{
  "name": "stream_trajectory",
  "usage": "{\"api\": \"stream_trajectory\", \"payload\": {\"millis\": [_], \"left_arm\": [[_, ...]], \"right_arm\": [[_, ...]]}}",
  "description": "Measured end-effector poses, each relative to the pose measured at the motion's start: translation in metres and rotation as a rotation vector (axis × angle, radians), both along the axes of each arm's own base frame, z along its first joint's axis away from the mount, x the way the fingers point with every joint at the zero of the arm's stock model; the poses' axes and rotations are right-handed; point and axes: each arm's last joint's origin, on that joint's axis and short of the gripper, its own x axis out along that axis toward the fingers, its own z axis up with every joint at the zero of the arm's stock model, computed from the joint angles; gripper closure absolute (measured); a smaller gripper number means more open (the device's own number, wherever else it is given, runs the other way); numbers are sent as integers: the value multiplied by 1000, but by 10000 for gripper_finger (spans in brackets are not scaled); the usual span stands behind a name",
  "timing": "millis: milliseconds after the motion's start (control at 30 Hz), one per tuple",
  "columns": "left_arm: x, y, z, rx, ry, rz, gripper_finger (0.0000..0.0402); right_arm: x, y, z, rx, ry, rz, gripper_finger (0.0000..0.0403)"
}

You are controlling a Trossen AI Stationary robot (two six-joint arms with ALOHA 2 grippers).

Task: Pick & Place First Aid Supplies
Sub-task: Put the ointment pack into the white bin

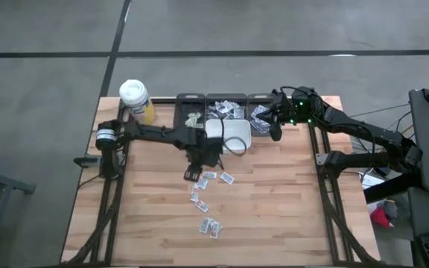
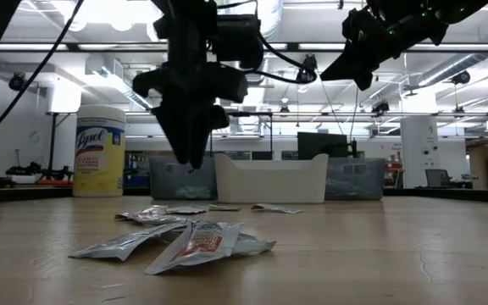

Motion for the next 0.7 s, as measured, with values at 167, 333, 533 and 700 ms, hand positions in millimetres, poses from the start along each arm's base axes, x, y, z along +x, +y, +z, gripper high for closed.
{"api": "stream_trajectory", "payload": {"millis": [167, 333, 533, 700], "left_arm": [[2, -16, -13, 2, -38, -46, 235], [7, -24, -20, 7, -113, -71, 235], [11, -30, -33, 20, -207, -78, 235], [12, -35, -36, 34, -222, -64, 235]], "right_arm": [[0, 0, 0, 12, -3, -5, 394], [0, 0, 0, 12, -3, -6, 394], [0, 0, 0, 12, -3, -6, 394], [0, 0, 0, 9, -3, -5, 394]]}}
